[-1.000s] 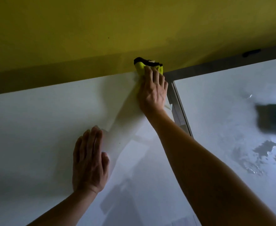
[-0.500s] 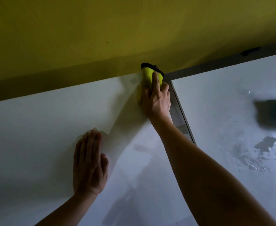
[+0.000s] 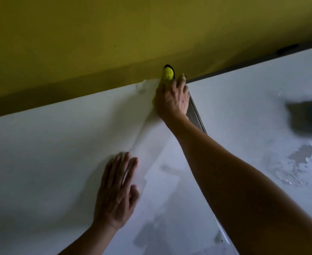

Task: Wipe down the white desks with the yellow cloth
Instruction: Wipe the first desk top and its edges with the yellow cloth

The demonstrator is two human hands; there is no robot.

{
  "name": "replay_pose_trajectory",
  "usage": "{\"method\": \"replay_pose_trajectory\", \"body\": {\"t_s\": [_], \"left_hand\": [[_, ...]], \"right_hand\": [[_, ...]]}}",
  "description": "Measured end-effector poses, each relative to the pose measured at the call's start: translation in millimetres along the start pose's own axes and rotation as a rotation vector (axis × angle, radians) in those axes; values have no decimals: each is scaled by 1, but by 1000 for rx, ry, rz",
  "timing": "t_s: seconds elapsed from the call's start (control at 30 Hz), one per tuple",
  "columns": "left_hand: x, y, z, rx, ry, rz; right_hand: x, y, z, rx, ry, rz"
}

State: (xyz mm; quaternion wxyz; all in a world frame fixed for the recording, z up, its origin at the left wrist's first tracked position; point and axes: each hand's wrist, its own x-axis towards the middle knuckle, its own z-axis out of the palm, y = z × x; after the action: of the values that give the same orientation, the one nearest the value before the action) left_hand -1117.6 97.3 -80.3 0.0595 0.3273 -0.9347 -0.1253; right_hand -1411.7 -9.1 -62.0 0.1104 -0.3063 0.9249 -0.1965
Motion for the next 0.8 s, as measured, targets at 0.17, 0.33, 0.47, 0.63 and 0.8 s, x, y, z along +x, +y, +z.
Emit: {"method": "replay_pose_trajectory", "body": {"t_s": [0.17, 0.33, 0.47, 0.63, 0.8], "left_hand": [[0, 3, 4, 37, 8, -27], [0, 4, 5, 50, -4, -25], [0, 3, 4, 60, -8, -3], [-1, 4, 5, 39, -11, -12], [3, 4, 7, 59, -1, -16]], "right_hand": [[7, 8, 2, 219, -96, -78], [-7, 11, -3, 212, -120, 16], [-81, 46, -19, 210, -131, 120], [-198, 118, -45, 56, -111, 112], [-160, 89, -32, 96, -84, 95]]}}
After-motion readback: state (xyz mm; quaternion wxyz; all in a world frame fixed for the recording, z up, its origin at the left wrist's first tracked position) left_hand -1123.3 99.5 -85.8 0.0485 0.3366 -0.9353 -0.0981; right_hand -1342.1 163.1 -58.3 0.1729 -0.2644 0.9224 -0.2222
